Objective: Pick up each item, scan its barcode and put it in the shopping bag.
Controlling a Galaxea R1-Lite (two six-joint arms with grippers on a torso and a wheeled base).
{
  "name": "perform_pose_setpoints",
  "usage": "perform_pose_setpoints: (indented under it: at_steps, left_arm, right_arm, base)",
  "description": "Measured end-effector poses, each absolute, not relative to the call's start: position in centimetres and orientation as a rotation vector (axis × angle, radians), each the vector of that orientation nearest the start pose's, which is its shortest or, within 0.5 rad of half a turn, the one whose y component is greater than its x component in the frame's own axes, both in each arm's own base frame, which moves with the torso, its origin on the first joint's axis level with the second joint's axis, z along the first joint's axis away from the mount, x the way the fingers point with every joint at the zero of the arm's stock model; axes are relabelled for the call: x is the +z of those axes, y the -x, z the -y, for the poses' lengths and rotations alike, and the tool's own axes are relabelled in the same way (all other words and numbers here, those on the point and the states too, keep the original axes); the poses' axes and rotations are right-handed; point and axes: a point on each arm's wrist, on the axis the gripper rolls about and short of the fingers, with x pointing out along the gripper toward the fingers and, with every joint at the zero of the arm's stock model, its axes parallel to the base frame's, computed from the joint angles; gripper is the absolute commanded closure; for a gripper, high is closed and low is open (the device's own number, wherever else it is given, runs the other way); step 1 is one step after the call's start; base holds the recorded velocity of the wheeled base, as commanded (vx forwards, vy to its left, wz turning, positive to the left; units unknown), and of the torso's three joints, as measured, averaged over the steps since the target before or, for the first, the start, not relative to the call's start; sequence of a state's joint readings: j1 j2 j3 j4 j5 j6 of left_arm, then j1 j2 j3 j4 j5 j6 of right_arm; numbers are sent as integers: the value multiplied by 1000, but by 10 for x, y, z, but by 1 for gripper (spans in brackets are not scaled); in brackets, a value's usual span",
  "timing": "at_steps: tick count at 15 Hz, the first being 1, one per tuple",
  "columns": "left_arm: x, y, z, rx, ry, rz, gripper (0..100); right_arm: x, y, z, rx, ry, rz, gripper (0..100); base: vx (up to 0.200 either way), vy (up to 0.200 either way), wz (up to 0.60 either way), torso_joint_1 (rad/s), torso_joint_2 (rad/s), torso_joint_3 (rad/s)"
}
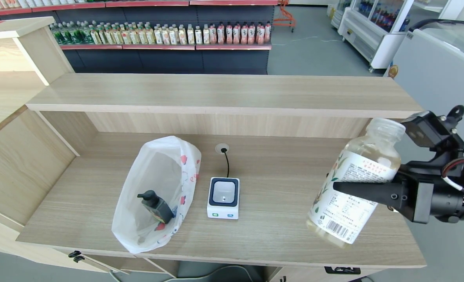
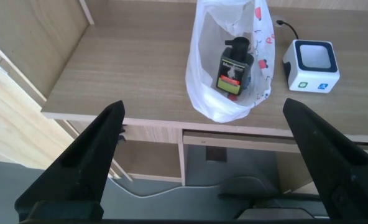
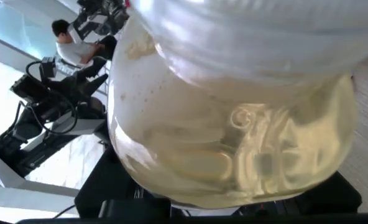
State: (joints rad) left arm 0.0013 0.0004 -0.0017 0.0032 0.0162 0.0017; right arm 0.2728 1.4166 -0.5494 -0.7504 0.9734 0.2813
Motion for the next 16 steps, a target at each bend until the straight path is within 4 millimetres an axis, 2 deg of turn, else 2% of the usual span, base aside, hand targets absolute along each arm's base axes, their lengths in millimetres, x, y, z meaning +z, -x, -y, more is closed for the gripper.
perform_pose_setpoints:
  at_steps: [7, 16]
  left_arm:
    - [76, 23, 0, 17, -2, -2, 0]
    - [76, 23, 0, 17, -2, -2, 0]
  right_arm:
    - [171, -184, -88, 1305, -204, -338, 100]
    - [164, -182, -105, 1378, -202, -384, 100]
  base:
    - [0, 0, 0, 0, 0, 0]
    - [0, 0, 0, 0, 0, 0]
